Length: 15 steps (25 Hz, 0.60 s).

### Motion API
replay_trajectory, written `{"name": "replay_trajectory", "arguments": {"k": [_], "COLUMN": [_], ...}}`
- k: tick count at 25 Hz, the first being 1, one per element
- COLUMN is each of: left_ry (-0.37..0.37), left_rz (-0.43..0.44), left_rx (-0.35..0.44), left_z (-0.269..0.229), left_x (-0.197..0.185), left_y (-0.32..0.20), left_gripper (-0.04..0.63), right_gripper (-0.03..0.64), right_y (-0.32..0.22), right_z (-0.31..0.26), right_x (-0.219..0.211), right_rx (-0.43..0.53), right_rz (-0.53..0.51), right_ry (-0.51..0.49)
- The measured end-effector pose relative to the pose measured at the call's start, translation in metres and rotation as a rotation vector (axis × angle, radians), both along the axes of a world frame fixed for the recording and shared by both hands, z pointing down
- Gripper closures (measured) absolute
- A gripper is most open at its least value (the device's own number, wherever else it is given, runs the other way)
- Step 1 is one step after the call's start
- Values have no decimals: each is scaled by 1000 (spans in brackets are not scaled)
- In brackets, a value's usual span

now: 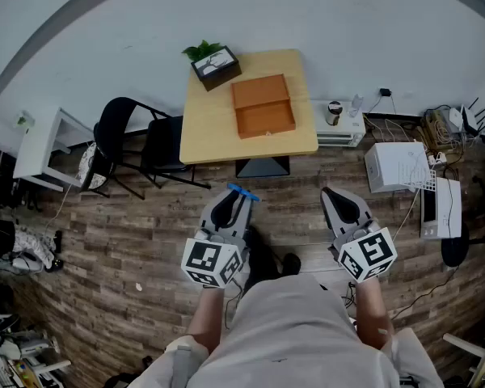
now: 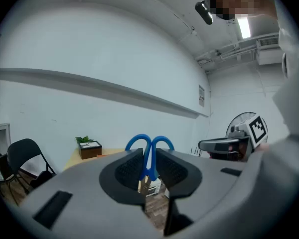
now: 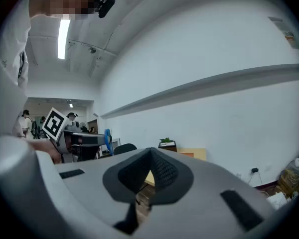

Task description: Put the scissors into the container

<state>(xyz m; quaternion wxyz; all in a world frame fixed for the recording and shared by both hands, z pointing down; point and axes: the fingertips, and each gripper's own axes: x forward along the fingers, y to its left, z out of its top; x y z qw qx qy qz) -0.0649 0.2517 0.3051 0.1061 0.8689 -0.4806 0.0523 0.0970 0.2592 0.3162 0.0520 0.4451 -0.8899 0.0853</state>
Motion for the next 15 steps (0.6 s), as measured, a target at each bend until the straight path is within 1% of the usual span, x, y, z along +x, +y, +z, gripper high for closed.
{"name": "replay_trajectory", "arguments": {"k": [8, 11, 15], "left_ry": [2, -3, -8], "left_rz": [-2, -5, -19], "left_rx": [9, 5, 4], "left_z": [4, 6, 7], "left_x": [2, 4, 6], "left_y": [8, 11, 17], "left_gripper": [517, 517, 516], "right_gripper": [620, 620, 618], "right_y": [6, 6, 12], "right_z": [0, -2, 0], "right_x": [4, 8, 5], "right_rx": [10, 35, 42], "right_rz": [20, 42, 1], "right_ry": [-15, -22, -11]}}
